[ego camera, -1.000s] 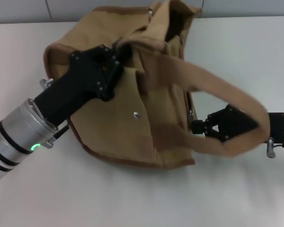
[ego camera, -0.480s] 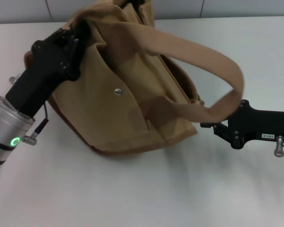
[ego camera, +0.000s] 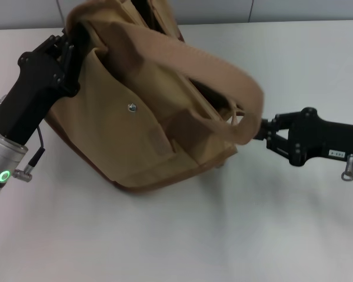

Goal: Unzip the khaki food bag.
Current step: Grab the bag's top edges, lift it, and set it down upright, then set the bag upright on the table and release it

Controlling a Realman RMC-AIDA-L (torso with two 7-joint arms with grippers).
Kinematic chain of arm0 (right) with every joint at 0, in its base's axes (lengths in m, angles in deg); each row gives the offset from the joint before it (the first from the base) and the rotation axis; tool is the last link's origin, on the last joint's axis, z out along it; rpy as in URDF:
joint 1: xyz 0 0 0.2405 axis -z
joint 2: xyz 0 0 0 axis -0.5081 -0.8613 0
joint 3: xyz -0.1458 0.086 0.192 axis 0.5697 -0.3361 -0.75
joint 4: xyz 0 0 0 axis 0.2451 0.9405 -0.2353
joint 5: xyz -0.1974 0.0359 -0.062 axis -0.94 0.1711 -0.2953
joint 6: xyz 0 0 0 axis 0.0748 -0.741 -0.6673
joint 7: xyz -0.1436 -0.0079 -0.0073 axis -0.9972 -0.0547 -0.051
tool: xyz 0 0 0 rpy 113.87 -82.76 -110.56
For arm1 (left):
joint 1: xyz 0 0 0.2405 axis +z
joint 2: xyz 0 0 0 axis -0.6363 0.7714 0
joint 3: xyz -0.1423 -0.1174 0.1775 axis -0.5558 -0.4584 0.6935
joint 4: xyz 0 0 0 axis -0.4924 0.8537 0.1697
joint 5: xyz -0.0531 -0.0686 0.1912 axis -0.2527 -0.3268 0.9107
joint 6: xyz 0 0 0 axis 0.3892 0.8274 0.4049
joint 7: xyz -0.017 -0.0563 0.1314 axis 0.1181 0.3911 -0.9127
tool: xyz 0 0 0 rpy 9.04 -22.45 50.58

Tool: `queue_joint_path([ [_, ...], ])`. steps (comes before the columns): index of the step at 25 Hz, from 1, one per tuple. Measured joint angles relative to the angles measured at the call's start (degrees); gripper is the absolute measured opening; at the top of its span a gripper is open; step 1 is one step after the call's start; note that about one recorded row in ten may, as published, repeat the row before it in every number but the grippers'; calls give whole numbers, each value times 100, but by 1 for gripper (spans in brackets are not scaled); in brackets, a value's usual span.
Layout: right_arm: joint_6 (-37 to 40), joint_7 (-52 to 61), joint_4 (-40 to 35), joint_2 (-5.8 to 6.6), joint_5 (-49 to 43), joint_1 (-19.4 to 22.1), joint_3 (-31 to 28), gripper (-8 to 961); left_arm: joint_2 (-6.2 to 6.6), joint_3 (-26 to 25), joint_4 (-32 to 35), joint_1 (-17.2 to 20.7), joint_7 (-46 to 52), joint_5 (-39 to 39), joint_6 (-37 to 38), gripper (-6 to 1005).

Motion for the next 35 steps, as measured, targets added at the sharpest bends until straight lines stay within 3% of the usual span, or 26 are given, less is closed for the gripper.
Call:
queue_joint_path([
  [7, -272, -1083, 233, -54, 596, 93, -88, 152, 6, -76, 71, 81, 16, -1, -41, 182],
  [14, -585, -3756, 1714, -58, 1758, -86, -50, 370, 8, -89, 80, 86, 18, 1, -80, 184],
  [18, -1135, -3936, 2112, -62, 1786, -401, 15, 496, 4, -90, 81, 78, 18, 2, -87, 185],
  [26, -1464, -4001, 2418, -73, 1793, -654, 14, 361, 0, -85, 76, 48, 18, 7, -112, 187],
  [31, -1426, -3921, 2425, -82, 1843, -655, -50, 197, -1, -82, 76, 53, 18, 7, -150, 189],
  [33, -1323, -3553, 2396, -83, 1971, -694, -67, 150, -2, -73, 76, 52, 17, 17, -197, 189],
  [35, -1138, -2424, 2131, -62, 2237, -853, -73, 121, -9, -56, 76, 41, 17, 36, -280, 190],
])
